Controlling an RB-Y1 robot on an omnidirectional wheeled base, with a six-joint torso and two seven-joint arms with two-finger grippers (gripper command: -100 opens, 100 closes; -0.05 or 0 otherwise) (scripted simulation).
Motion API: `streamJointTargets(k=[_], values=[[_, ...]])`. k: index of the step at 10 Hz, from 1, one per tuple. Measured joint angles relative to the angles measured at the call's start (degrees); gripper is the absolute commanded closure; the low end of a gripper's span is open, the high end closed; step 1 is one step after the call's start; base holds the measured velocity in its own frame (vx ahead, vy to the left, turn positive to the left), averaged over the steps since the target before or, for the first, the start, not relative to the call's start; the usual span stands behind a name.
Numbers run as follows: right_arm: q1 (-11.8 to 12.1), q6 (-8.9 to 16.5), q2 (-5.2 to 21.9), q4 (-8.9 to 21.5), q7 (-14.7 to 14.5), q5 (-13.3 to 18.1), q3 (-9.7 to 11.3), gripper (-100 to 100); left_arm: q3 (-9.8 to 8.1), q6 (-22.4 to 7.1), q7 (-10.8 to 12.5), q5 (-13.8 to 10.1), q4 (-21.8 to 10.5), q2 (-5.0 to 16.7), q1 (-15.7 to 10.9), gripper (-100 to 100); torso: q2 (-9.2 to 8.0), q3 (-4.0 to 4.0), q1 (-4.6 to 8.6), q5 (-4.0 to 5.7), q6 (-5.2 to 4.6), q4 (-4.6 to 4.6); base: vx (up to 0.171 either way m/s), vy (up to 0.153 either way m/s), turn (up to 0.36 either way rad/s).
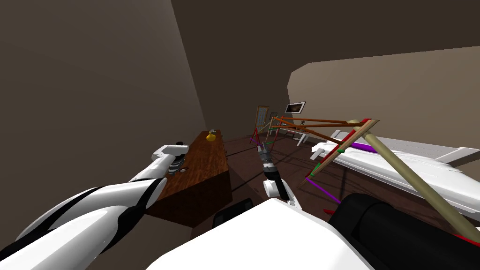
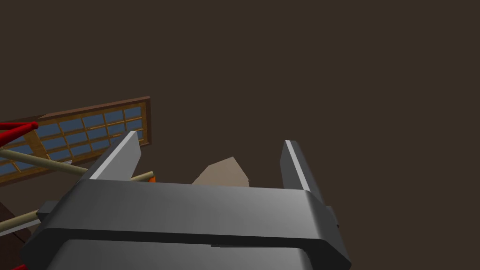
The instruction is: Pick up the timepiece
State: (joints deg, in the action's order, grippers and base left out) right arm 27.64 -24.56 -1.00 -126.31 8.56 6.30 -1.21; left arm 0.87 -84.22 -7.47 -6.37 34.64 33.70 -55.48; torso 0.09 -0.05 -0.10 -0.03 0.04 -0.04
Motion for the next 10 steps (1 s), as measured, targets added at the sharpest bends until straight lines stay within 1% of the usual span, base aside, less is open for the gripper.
streamJointTargets(k=[2, 3, 4, 6, 7, 8, 9, 10], values=[[0.00, 0.00, 0.00, 0.00, 0.00, 0.00, 0.00, 0, 0.61, -0.70, 0.86, 1.08, -2.12, -0.04, -0.71, -100, 0.00, 0.00, 0.03, 0.01, 0.01, 0.00, 0.039, 0.010, -0.144], [0.00, 0.00, 0.00, 0.00, 0.00, 0.00, 0.00, 0, 1.09, -1.10, 1.59, 1.97, -3.96, -0.21, -1.16, -100, 0.07, -0.04, 0.05, 0.01, -0.01, -0.02, 0.066, 0.018, -0.130], [0.01, 0.00, 0.00, 0.00, 0.00, 0.00, 0.00, 0, 1.36, -2.36, 2.34, 2.56, -3.48, -0.34, -0.59, -100, 0.13, -0.07, 0.02, 0.00, 0.03, -0.03, 0.072, 0.015, -0.093], [0.01, 0.00, 0.00, 0.00, 0.00, 0.00, 0.00, 0, 1.91, -4.31, 3.49, 3.59, -4.73, -0.81, -0.72, -100, 0.19, -0.11, 0.06, 0.01, 0.02, -0.04, 0.042, 0.001, -0.058], [0.01, 0.00, 0.00, 0.00, 0.00, 0.00, 0.00, 0, 1.95, -4.49, 3.59, 3.64, -4.84, -0.84, -0.78, 0, 0.01, -0.01, 0.08, 0.02, 0.05, -0.01, 0.000, 0.000, 0.000], [0.01, 0.00, 0.00, 0.00, 0.00, 0.00, 0.00, 0, 1.94, -4.47, 3.58, 3.64, -4.83, -0.84, -0.77, -100, -0.06, 0.04, 0.08, 0.02, 0.04, 0.02, 0.052, -0.086, 0.173], [0.02, 0.00, -0.01, 0.00, 0.00, 0.00, 0.00, 0, 1.89, -2.60, 2.27, 2.13, -5.61, 0.69, 0.40, -100, 0.03, -0.01, 0.28, 0.04, 0.13, 0.00, 0.055, -0.105, 0.172], [0.01, 0.00, -0.01, 0.00, 0.00, 0.00, 0.00, 0, 1.64, -2.89, 1.06, 0.25, -1.78, 2.16, 3.79, -100, 0.04, -0.03, 0.35, 0.07, 0.08, -0.01, 0.020, -0.033, 0.067]])
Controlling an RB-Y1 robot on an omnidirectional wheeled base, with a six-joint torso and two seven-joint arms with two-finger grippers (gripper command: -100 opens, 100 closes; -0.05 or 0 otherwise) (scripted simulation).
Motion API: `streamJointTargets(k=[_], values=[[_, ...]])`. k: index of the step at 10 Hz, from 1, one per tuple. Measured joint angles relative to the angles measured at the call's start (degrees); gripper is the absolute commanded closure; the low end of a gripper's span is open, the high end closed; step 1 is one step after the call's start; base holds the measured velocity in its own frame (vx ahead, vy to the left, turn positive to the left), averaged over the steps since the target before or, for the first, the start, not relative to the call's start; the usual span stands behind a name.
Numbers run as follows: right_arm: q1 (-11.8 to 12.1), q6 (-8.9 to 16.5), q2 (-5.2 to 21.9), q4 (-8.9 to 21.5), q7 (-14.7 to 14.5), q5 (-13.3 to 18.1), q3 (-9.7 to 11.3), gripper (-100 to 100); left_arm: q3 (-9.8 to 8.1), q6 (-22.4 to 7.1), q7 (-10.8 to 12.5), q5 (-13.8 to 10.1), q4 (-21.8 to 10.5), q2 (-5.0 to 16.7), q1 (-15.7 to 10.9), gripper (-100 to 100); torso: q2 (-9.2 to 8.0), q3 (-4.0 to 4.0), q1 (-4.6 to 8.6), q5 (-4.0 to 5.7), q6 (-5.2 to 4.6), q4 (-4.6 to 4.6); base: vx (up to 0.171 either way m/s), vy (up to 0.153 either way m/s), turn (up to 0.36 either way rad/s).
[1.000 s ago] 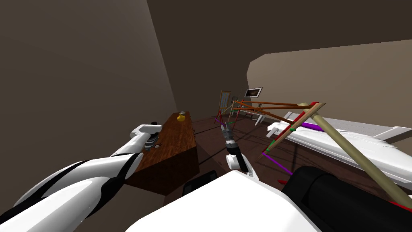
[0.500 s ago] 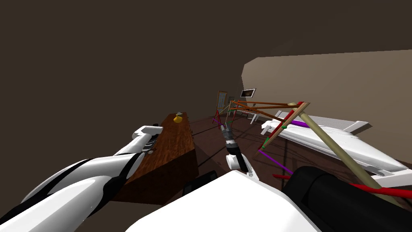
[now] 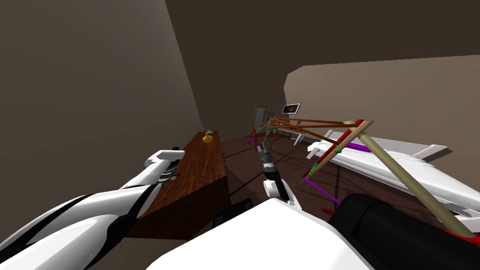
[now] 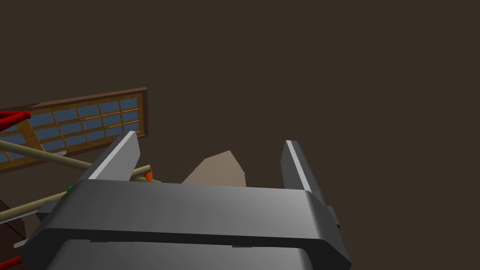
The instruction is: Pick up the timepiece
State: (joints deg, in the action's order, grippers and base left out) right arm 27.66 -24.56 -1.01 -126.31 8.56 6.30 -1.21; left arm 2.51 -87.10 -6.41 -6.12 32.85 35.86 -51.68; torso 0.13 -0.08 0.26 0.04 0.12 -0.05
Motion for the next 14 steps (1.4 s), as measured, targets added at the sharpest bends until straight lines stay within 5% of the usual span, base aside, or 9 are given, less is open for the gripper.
streamJointTargets(k=[2, 8, 9, 11, 12, 14], values=[[-0.01, 0.00, 0.01, 0.00, 0.00, 0.00, 0.00, 0, 0.14, 1.47, -1.19, -1.67, -2.79, 0.79, 0.23, -100, -0.14, 0.08, -0.29, -0.05, -0.05, 0.03, -0.006, 0.007, -0.021], [-0.01, 0.00, 0.01, 0.00, 0.00, 0.00, 0.00, 0, 0.11, 1.37, -1.25, -1.92, -2.50, 0.92, 0.54, -100, -0.14, 0.08, -0.27, -0.05, -0.05, 0.04, 0.001, -0.001, 0.002], [-0.01, 0.00, 0.01, 0.00, 0.00, 0.00, 0.00, 0, 0.21, 3.03, -1.33, -1.68, -5.06, 0.55, -0.11, -100, -0.14, 0.08, -0.28, -0.06, -0.05, 0.03, 0.000, 0.000, 0.000], [-0.01, 0.00, 0.01, 0.00, 0.00, 0.00, -0.01, 0, -0.02, 3.62, -0.88, -1.67, -3.09, 0.11, 2.07, -100, -0.14, 0.08, -0.29, -0.06, -0.04, 0.03, 0.000, 0.000, 0.000], [-0.01, 0.00, 0.01, 0.00, 0.00, 0.00, -0.01, 0, -0.04, 3.62, -0.80, -1.66, -2.95, 0.07, 2.21, 100, -0.14, 0.09, -0.28, -0.05, -0.05, 0.04, 0.000, 0.000, 0.000], [-0.01, 0.00, 0.01, 0.00, 0.00, 0.00, -0.01, 0, -0.04, 3.69, -0.81, -1.67, -2.91, 0.06, 2.12, 100, -0.27, 0.15, -0.28, -0.06, 0.05, 0.04, -0.002, -0.001, 0.005]])
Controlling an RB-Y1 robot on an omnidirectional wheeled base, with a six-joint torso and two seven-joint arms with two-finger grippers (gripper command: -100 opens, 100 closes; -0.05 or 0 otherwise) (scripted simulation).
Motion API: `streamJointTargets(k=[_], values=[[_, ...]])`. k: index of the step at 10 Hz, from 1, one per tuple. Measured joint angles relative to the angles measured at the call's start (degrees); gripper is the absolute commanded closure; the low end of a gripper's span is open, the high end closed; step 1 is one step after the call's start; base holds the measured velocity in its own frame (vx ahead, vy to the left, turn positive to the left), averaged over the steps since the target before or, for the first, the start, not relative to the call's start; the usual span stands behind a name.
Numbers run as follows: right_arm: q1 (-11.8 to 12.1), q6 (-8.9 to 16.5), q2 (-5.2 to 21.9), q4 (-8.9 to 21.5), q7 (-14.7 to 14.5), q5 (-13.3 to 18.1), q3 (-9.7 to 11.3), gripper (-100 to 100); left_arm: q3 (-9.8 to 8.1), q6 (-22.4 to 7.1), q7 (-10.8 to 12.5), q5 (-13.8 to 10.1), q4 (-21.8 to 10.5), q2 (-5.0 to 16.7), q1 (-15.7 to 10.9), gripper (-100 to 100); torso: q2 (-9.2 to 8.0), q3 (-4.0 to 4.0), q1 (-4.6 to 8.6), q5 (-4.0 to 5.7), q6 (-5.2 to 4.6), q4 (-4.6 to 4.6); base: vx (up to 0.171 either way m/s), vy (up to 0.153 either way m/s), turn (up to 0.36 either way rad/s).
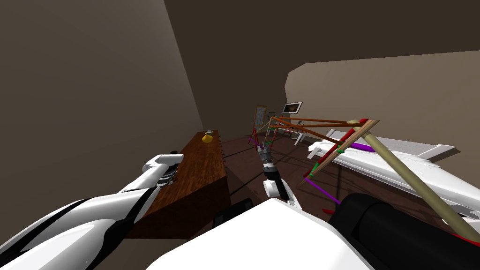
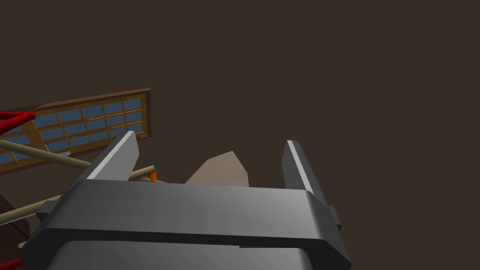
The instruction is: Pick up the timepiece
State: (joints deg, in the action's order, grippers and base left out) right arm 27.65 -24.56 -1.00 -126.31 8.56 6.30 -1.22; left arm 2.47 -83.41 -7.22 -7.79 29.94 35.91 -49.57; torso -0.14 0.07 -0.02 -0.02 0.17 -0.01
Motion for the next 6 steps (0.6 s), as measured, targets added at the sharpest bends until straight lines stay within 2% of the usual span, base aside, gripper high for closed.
streamJointTargets(k=[2, 3, 4, 5, 6], values=[[0.00, 0.00, 0.00, 0.00, 0.00, 0.00, 0.00, 0, 0.00, -0.13, 0.00, 0.00, -0.05, 0.00, 0.04, 100, 0.09, -0.05, -0.10, -0.04, -0.05, -0.01, 0.000, 0.000, 0.000], [0.00, 0.00, 0.00, 0.00, 0.00, 0.00, 0.00, 0, 0.00, -0.15, 0.01, 0.00, -0.06, 0.00, 0.05, 0, 0.10, -0.05, -0.11, -0.04, -0.06, 0.00, 0.000, 0.000, 0.000], [0.00, 0.00, 0.00, 0.00, 0.00, 0.00, 0.00, 0, 0.00, -0.15, 0.01, 0.00, -0.07, 0.00, 0.05, 100, 0.10, -0.05, -0.11, -0.04, -0.06, 0.00, 0.003, 0.005, -0.008], [0.00, 0.00, 0.00, 0.00, 0.00, 0.00, 0.00, 0, 0.10, -0.95, -0.16, -0.10, -0.17, 0.36, -0.86, 100, 0.12, -0.04, -0.10, 0.01, -0.09, 0.04, 0.005, 0.007, -0.007], [0.00, 0.00, 0.00, 0.00, 0.00, 0.00, 0.00, 0, 0.11, -1.20, -0.22, -0.11, -0.15, 0.44, -1.04, 0, 0.11, -0.05, -0.11, -0.03, -0.07, 0.00, 0.000, 0.000, 0.000]])
